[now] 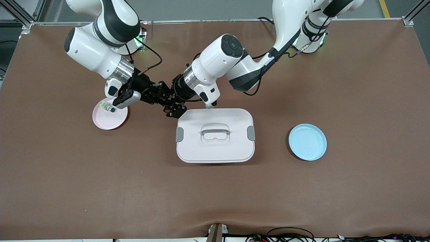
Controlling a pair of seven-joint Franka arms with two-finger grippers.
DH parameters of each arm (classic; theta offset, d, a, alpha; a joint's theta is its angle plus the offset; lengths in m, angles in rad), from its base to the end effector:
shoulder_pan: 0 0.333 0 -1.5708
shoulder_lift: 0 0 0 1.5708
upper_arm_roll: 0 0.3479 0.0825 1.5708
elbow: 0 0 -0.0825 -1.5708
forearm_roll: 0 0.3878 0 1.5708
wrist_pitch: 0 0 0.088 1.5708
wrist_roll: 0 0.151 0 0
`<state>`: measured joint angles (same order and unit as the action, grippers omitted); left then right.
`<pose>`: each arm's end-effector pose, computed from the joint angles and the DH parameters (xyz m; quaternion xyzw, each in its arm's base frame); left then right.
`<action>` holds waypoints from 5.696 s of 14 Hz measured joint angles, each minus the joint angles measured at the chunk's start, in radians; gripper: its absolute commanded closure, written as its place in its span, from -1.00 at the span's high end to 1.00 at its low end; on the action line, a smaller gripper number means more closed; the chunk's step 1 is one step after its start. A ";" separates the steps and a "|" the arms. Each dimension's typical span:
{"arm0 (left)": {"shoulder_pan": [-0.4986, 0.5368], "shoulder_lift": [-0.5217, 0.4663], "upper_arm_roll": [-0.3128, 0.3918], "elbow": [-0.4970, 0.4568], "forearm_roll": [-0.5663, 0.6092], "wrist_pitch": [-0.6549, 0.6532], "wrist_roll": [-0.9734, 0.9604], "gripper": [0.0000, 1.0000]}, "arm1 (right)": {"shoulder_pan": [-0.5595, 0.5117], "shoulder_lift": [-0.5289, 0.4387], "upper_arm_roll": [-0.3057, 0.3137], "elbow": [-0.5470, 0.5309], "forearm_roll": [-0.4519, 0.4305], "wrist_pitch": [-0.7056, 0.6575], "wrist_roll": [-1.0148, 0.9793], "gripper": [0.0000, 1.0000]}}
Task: Transfer orange switch to right arm and place
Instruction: 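Open the left gripper and withdraw it while the right gripper carries the switch, then lower the switch onto the white plate with the right gripper, then open the right gripper and lift it away from the plate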
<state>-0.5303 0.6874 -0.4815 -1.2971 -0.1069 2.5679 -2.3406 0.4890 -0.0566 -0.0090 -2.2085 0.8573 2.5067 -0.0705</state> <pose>0.5276 -0.6344 0.4355 0.6517 0.6695 -0.1990 0.2957 0.4996 0.2760 0.4355 -0.9392 0.0319 -0.0957 0.3282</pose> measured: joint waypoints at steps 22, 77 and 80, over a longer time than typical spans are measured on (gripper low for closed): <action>0.519 -0.207 0.022 0.020 0.332 -0.759 1.551 1.00 | -0.258 -0.003 -0.031 -0.011 -0.691 -0.311 -0.800 -1.00; 0.431 -0.739 0.381 -0.329 0.198 -0.958 2.199 1.00 | -0.473 0.155 -0.010 -0.054 -0.756 -0.261 -1.147 1.00; 0.431 -0.738 0.382 -0.329 0.198 -0.950 2.199 1.00 | -0.474 0.126 -0.017 0.048 -0.769 -0.428 -1.014 1.00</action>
<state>-0.0989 -0.0511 -0.0999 -1.6263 0.0909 1.6179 -0.1416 0.0148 0.0698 -0.0259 -2.1603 0.0878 2.0791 -1.0846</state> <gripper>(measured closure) 0.000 0.000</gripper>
